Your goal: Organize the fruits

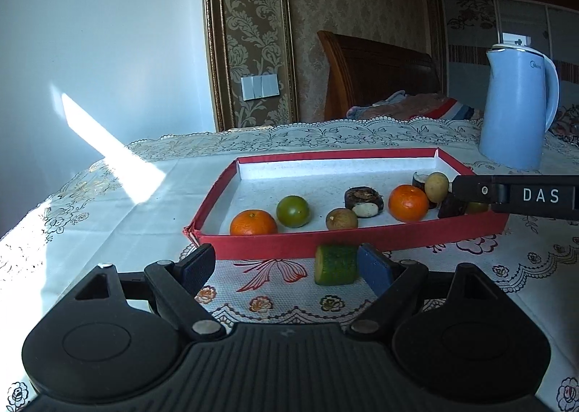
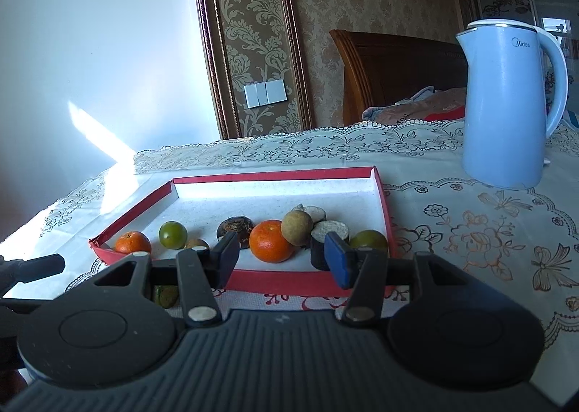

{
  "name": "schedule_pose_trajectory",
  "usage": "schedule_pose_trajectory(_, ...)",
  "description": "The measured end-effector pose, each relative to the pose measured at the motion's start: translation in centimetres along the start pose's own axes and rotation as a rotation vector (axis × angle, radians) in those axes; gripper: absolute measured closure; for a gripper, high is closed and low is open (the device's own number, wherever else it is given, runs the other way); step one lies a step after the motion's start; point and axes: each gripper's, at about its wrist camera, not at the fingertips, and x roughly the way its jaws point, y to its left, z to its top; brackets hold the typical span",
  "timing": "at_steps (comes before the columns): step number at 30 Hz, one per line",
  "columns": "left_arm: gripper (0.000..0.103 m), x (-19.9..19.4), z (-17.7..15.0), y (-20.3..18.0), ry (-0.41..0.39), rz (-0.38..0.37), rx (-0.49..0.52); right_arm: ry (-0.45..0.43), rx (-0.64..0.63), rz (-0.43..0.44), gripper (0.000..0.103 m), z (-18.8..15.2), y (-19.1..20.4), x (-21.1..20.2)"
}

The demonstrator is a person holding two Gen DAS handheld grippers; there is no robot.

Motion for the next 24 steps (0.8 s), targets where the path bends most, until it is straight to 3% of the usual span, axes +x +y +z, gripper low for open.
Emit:
schedule_pose_trajectory(4, 0.02, 1.8, 0.7, -1.7, 0.056, -0.03, 0.025, -0.003, 0.013, -0.003, 0.053, -0.1, -0.7, -0.2)
schedule_pose_trajectory(8, 0.042, 4.0, 0.6, -1.9, 0.15, -0.029, 0.009, -0.011, 0.034, 0.002, 0.053, 0.1, -1.4, -0.4)
schedule_pose_trajectory(9, 0.056, 4.2, 0.6, -1.8, 0.162, -0.034, 0.002, -0.012, 0.037, 0.004, 0.053, 0.1, -1.4, -0.4)
schedule_pose_trajectory(12, 0.07, 4.1, 0.6, -1.8, 0.163, -0.048, -0.011, -0.014, 0.038, 0.011, 0.053, 0.0, -1.4, -0.3)
schedule_pose_trajectory(20, 0.076, 2.6, 1.5, -2.9, 0.107, -0.019, 0.016, -0.01, 0.036, 0.012, 0.053, 0.0, -1.3, -0.2)
schedule_pose_trajectory(24, 0.076, 2.4, 3.1, -2.7, 0.06, 0.035, 0.007, 0.009, 0.021, 0.014, 0.053, -0.2, -1.0, -0.1)
